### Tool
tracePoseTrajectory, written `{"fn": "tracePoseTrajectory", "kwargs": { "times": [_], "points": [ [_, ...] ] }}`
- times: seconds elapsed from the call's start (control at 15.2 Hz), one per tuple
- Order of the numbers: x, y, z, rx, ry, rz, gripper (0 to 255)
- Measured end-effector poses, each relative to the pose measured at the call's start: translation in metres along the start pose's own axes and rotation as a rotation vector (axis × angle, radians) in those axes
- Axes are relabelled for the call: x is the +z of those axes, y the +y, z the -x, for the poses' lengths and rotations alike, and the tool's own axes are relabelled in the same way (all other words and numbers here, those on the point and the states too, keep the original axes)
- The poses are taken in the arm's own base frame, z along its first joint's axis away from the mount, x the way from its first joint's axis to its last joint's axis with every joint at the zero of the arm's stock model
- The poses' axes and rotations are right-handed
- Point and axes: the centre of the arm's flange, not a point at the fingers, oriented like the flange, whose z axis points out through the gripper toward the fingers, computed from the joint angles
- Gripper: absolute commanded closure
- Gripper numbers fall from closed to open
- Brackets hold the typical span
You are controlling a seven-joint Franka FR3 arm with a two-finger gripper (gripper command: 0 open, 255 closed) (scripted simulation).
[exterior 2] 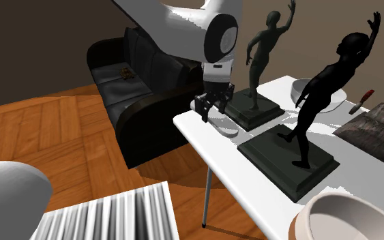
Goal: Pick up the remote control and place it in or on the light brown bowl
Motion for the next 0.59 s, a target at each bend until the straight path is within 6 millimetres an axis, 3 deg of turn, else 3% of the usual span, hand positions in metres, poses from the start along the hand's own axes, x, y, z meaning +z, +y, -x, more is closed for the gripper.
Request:
{"fn": "tracePoseTrajectory", "kwargs": {
  "times": [0.59],
  "points": [
    [-0.048,-0.002,0.000,0.000,0.000,0.000,255]
  ]
}}
